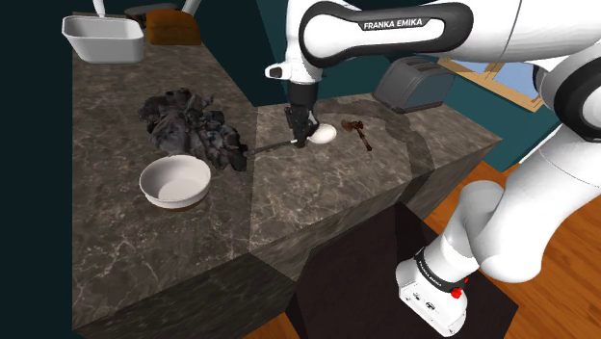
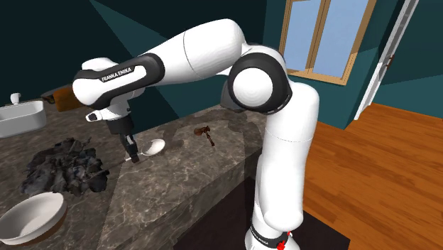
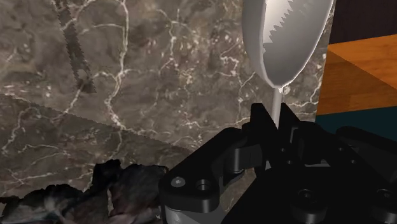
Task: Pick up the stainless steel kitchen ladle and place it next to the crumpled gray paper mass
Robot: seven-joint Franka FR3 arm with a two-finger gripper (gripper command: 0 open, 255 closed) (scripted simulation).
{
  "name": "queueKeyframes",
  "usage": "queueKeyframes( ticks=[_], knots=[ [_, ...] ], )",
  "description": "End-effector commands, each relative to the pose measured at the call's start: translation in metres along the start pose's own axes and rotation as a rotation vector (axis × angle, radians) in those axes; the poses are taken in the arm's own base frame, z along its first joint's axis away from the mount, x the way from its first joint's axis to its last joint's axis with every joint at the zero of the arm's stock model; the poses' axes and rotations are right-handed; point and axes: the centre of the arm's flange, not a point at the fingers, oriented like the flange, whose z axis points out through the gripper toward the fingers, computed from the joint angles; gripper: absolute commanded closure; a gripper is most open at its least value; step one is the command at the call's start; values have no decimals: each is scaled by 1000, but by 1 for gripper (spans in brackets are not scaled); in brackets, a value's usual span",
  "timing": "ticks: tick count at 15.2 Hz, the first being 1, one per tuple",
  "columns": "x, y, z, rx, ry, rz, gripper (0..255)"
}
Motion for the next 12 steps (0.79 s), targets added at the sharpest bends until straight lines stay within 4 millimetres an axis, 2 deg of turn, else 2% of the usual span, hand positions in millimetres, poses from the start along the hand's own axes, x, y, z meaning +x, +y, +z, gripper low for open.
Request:
queueKeyframes(
  ticks=[1, 12],
  knots=[
    [1, 2, 10, 0, 0, 0, 255],
    [2, 15, 67, 0, 0, 0, 255]
  ],
)
